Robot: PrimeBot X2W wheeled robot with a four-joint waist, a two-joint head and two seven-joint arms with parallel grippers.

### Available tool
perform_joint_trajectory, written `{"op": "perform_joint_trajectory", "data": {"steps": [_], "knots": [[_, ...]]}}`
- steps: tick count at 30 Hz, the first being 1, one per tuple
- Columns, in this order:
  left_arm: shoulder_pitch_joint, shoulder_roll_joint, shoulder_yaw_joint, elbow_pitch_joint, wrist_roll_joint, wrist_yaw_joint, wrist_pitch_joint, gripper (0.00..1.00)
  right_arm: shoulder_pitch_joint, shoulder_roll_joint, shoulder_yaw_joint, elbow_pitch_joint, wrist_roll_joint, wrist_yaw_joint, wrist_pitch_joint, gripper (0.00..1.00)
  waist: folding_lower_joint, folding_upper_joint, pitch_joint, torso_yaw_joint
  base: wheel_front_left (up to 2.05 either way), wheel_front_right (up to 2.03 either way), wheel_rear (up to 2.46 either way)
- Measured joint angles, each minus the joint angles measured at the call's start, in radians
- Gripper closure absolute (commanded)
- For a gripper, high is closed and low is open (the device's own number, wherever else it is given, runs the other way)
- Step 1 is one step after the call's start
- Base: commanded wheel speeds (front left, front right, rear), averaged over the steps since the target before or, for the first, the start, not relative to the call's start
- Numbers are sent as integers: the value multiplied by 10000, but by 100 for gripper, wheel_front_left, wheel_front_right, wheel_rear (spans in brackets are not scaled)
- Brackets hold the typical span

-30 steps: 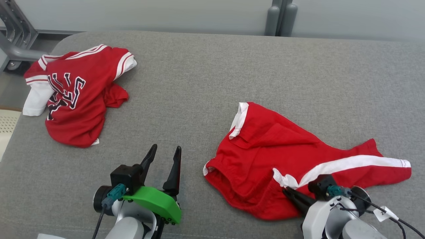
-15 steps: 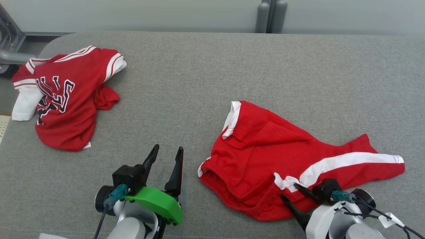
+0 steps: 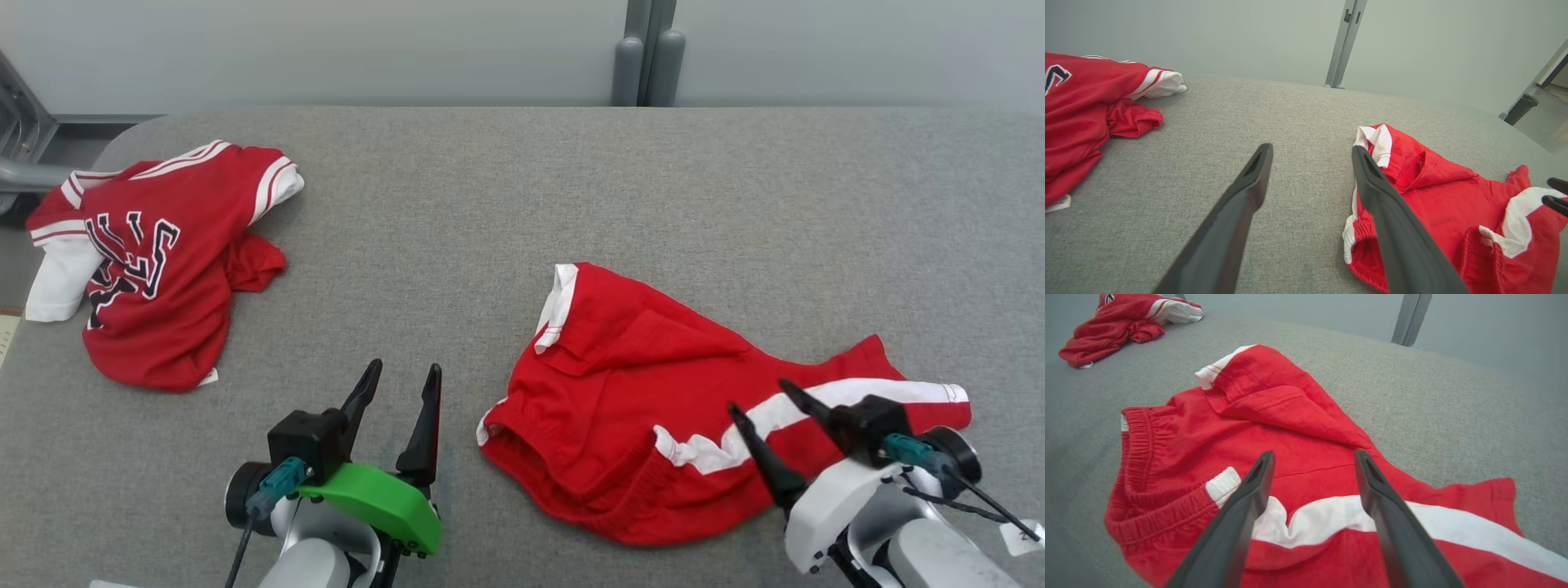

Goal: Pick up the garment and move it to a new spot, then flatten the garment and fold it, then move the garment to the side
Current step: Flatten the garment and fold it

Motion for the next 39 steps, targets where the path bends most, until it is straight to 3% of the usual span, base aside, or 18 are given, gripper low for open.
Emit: {"op": "perform_joint_trajectory", "data": {"steps": [6,10,15,21,30,39], "knots": [[277,224,8,17,4,0,2,0,420,-441,-1233,-130,240,-965,-518,0,0,0,-187,-167,0,0,0],[510,303,-23,10,71,0,94,0,1060,-725,-1935,-54,336,-1187,-811,0,0,0,-285,-262,0,0,0],[613,405,-19,-38,77,0,86,0,1516,-874,-2606,255,324,-1260,-1319,0,0,0,-295,-345,0,0,0],[996,644,-67,0,267,-2,73,0,2085,-516,-3367,640,401,-1269,-1572,0,0,0,-412,-445,0,0,0],[1635,867,-33,81,267,-8,-15,0,2733,-6,-3820,1007,470,-1271,-1628,0,0,0,-778,-541,0,0,0],[1662,897,86,-111,351,-8,-104,0,2740,73,-4065,895,253,-1271,-1657,0,0,0,-825,-528,0,0,0]]}}
